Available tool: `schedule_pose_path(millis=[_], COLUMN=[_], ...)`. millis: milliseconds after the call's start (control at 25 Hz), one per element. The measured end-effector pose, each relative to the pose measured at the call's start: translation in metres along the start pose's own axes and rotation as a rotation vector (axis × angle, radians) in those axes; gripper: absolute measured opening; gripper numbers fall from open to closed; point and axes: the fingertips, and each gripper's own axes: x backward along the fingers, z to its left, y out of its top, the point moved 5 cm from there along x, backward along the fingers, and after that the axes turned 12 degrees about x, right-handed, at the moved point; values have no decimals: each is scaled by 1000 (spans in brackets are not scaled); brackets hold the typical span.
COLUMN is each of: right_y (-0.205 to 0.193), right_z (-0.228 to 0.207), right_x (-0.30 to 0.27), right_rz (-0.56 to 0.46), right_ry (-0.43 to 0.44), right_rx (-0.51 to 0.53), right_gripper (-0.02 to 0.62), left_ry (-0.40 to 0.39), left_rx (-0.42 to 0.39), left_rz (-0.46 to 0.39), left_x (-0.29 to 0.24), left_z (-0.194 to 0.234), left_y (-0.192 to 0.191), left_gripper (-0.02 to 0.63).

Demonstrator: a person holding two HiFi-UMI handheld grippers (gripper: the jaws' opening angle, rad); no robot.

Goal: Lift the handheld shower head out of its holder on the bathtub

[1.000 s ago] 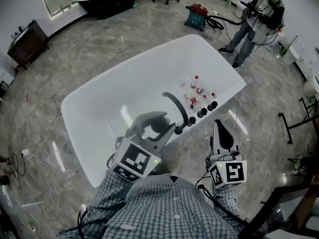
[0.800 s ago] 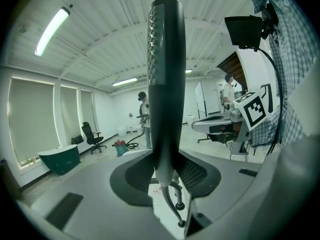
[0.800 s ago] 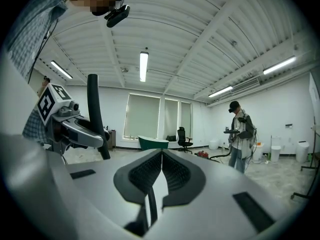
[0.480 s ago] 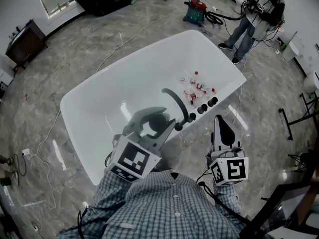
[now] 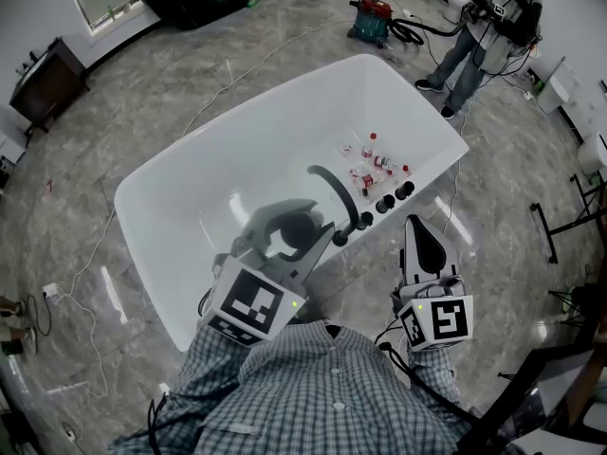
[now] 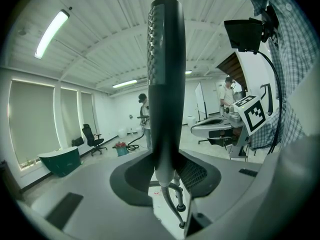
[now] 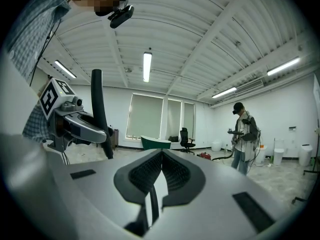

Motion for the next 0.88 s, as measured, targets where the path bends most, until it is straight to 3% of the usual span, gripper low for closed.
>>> schedule_pose_path(millis=[880], right_y=[-3], right_z=[-8], right_x=[3], right_rz=[17], right_ry=[-44], right_rx=[-12], right_gripper=[15], left_ry=[0], left_rx=[-20], left_rz=[-2], left_x=[0], left_z=[-3], left_y=[7], left_gripper=[141])
